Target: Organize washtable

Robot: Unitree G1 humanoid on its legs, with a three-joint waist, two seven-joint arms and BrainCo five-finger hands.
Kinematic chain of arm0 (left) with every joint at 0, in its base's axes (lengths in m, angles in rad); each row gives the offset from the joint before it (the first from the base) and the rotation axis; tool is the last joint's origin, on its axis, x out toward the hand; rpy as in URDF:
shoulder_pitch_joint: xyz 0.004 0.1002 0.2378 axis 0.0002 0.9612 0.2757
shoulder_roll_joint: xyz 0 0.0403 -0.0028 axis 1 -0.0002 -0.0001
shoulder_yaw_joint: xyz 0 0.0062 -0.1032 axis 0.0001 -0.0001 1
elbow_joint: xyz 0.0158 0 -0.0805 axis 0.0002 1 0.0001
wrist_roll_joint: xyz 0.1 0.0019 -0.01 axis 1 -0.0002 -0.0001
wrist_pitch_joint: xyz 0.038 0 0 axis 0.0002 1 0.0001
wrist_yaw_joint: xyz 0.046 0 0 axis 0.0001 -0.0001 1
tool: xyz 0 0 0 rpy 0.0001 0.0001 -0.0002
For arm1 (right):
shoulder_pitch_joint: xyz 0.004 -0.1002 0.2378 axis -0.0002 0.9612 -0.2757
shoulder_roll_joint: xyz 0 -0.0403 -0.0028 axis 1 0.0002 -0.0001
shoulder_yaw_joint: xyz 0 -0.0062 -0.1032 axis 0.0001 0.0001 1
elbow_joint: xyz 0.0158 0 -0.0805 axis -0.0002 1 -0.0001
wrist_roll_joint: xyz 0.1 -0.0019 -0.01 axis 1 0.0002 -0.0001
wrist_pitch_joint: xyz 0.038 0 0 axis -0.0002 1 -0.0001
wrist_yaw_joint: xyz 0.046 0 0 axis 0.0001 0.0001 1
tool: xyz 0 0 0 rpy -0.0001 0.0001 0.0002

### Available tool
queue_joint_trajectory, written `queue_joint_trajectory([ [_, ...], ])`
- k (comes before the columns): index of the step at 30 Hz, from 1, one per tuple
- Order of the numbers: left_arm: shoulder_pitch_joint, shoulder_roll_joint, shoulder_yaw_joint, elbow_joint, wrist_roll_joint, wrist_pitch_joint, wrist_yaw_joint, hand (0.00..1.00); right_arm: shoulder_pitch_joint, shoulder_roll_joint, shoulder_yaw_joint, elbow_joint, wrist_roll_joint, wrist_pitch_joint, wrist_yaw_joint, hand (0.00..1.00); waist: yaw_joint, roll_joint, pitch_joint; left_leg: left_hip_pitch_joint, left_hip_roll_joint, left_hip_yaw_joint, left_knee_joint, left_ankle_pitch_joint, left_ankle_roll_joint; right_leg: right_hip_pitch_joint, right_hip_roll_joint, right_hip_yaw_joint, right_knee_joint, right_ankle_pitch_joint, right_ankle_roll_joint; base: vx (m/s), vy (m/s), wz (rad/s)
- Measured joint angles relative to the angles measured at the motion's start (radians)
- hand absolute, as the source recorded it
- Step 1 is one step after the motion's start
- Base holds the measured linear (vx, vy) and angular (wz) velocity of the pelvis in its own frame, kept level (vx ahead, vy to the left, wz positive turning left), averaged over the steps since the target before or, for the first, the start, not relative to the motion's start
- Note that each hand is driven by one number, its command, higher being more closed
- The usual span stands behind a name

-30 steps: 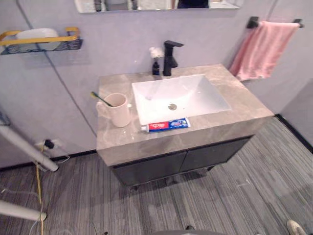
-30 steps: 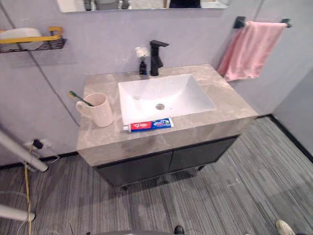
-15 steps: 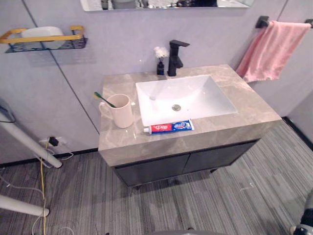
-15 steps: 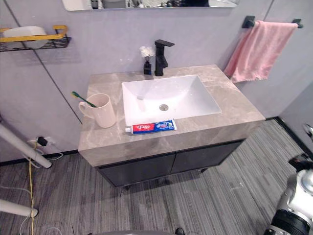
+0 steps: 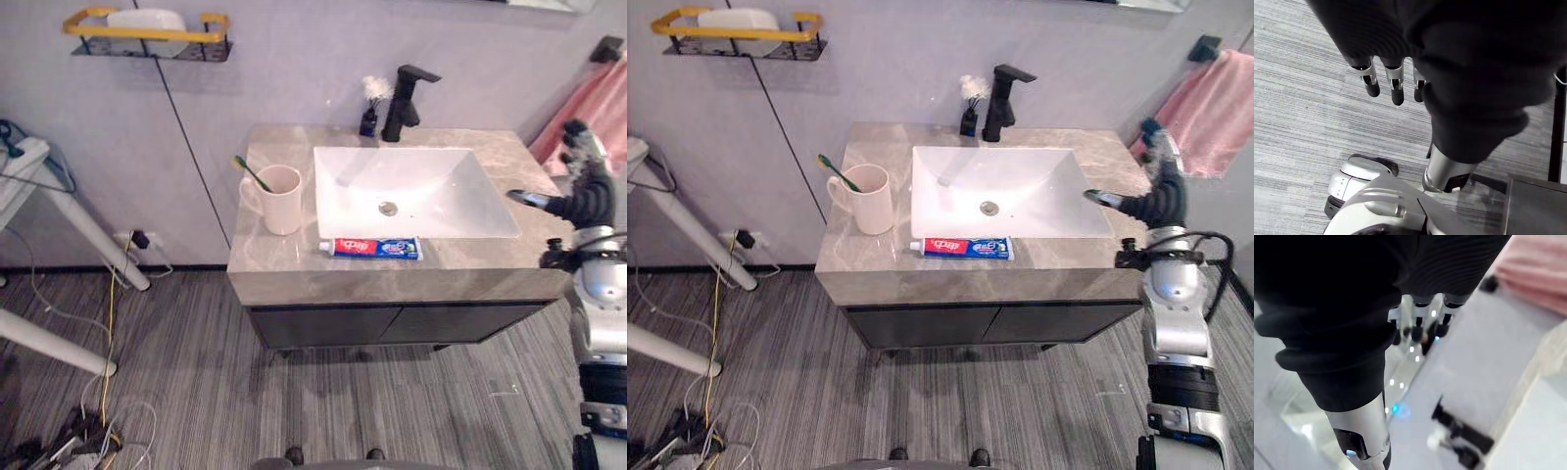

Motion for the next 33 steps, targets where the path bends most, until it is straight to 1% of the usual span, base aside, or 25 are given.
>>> queue_joint_trajectory([
  [2, -0.002, 0.002, 0.0, -0.009, 0.0, 0.0, -0.002, 0.0, -0.017, -0.002, 0.037, 0.03, 0.0, 0.0, 0.018, 0.0, 0.01, -0.006, 0.005, -0.006, 0.0, -0.007, 0.0, 0.0, 0.0, -0.002, 0.0, -0.015, 0.0, 0.0, 0.0, 0.02, -0.008, 0.14],
  [5, -0.002, 0.002, -0.001, -0.021, -0.001, -0.004, -0.003, 0.0, -0.041, -0.022, 0.106, 0.073, 0.0, 0.0, 0.047, 0.0, 0.012, -0.008, 0.023, -0.009, -0.001, -0.018, 0.0, 0.0, 0.0, -0.004, 0.0, -0.022, 0.009, 0.0, 0.0, 0.01, 0.015, 0.11],
  [10, -0.002, 0.006, -0.003, -0.026, -0.013, -0.013, -0.01, 0.0, -0.053, -0.028, 0.169, 0.111, 0.013, 0.0, 0.074, 0.0, 0.013, -0.016, 0.045, -0.024, -0.006, -0.036, 0.0, 0.004, 0.005, -0.015, -0.003, -0.041, 0.018, 0.0, 0.0, 0.01, 0.026, 0.12],
  [12, -0.004, 0.006, -0.004, -0.03, -0.018, -0.022, -0.017, 0.0, -0.058, -0.029, 0.183, 0.144, 0.029, 0.001, 0.092, 0.0, 0.022, -0.016, 0.055, -0.036, -0.01, -0.038, 0.0, 0.008, 0.009, -0.025, -0.008, -0.044, 0.018, 0.001, 0.0, 0.0, 0.033, 0.07],
  [14, -0.006, 0.006, -0.008, -0.037, -0.018, -0.023, -0.02, 0.0, -0.058, -0.029, 0.191, 0.166, 0.044, 0.001, 0.094, 0.0, 0.033, -0.017, 0.064, -0.036, -0.012, -0.039, 0.0, 0.008, 0.009, -0.025, -0.01, -0.045, 0.018, 0.001, 0.0, -0.01, 0.029, 0.06],
  [19, -0.007, 0.012, -0.031, -0.037, -0.018, -0.03, -0.021, 0.0, -0.064, -0.033, 0.26, 0.182, 0.052, 0.002, 0.136, 0.0, 0.035, -0.017, 0.081, -0.057, -0.015, -0.05, -0.001, 0.016, 0.012, -0.04, -0.013, -0.049, 0.018, 0.004, 0.003, -0.02, 0.019, 0.06],
  [22, -0.007, 0.011, -0.034, -0.036, -0.02, -0.03, -0.022, 0.0, -0.065, -0.033, 0.268, 0.182, 0.052, 0.002, 0.152, 0.0, 0.035, -0.019, 0.098, -0.059, -0.015, -0.051, -0.003, 0.02, 0.011, -0.042, -0.013, -0.049, 0.018, 0.006, 0.006, -0.03, 0.01, 0.03],
  [28, -0.006, 0.012, -0.036, -0.035, -0.031, -0.029, -0.022, 0.0, -0.068, -0.035, 0.273, 0.182, 0.064, 0.002, 0.156, 0.0, 0.035, -0.022, 0.103, -0.076, -0.016, -0.051, -0.021, 0.042, 0.007, -0.068, -0.014, -0.048, 0.018, 0.019, 0.008, -0.05, 0.013, 0.0],
  [32, -0.006, 0.016, -0.036, -0.035, -0.037, -0.03, -0.023, 0.0, -0.069, -0.038, 0.292, 0.181, 0.09, 0.002, 0.16, 0.0, 0.035, -0.032, 0.113, -0.076, -0.017, -0.051, -0.031, 0.056, 0.004, -0.072, -0.015, -0.047, 0.018, 0.021, 0.011, -0.08, 0.005, -0.01],
  [33, -0.006, 0.019, -0.036, -0.035, -0.038, -0.03, -0.023, 0.0, -0.069, -0.038, 0.292, 0.18, 0.09, 0.002, 0.161, 0.0, 0.035, -0.037, 0.116, -0.076, -0.017, -0.052, -0.046, 0.068, 0.002, -0.078, -0.016, -0.047, 0.018, 0.021, 0.011, -0.08, -0.007, 0.01],
])
